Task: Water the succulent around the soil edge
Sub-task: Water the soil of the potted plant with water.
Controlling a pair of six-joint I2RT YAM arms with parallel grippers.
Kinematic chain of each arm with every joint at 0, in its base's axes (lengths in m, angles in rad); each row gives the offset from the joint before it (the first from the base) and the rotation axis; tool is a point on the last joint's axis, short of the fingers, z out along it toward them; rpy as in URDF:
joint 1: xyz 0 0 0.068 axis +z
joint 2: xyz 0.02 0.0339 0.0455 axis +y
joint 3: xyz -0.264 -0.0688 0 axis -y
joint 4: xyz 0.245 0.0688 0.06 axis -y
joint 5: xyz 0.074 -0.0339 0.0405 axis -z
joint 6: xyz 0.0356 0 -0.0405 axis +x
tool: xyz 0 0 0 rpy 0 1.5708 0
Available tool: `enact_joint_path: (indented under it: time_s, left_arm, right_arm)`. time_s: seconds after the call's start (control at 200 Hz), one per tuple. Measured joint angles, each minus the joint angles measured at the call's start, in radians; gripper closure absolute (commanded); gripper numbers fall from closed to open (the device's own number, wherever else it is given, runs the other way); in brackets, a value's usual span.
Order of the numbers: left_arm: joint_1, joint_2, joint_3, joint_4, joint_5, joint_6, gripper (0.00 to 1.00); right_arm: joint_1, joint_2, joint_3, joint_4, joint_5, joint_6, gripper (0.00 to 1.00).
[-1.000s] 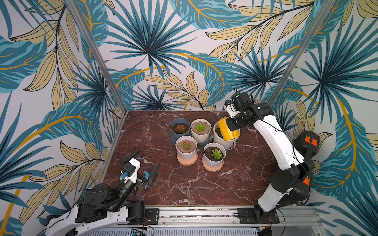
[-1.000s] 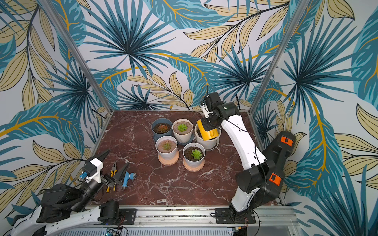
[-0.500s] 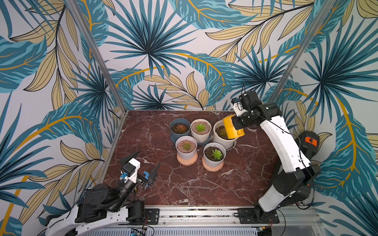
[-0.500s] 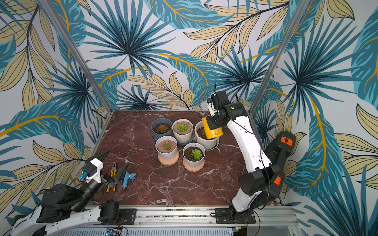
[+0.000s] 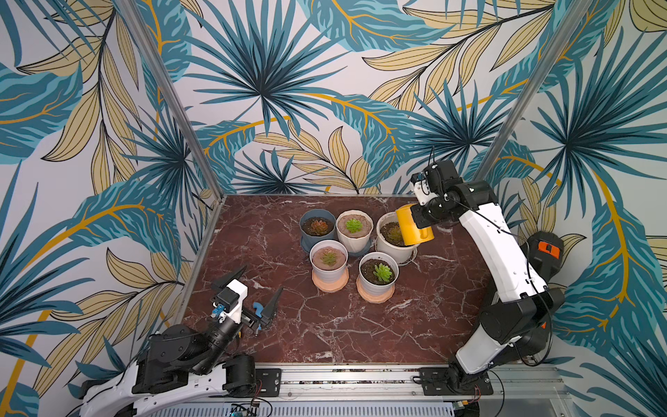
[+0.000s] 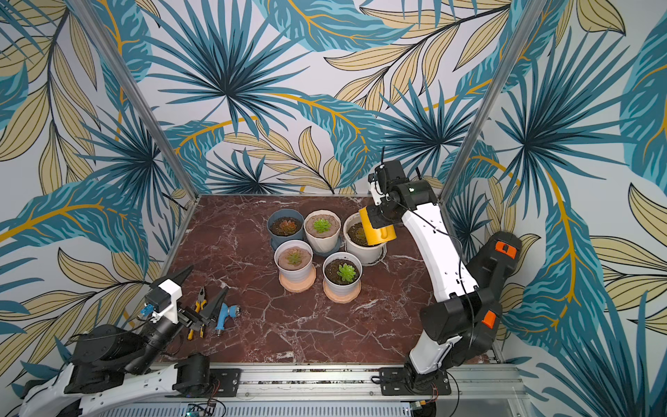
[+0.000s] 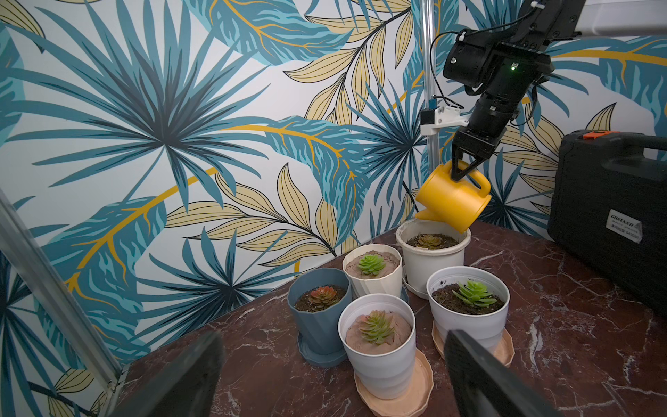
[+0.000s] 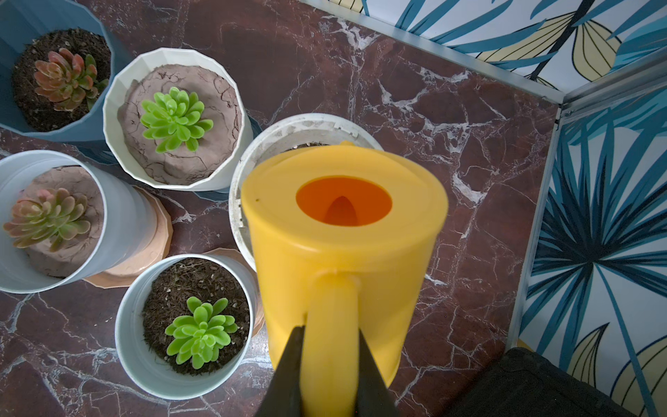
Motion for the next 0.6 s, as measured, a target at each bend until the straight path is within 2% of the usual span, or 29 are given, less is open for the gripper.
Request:
enact_joint_path:
  time_s: [0.34,0.601]
  left_arm:
    - [0.0,0.0,0.0,0.0,0.0,0.0,0.0]
    - [0.0,0.0,0.0,0.0,0.0,0.0,0.0]
  right_arm:
    - [-0.01,-0.161,-0.134,0.006,0.018,0.01,1.0]
    - [-0.038,-0.152,-0.163,0.013,0.002,0.018,1.0]
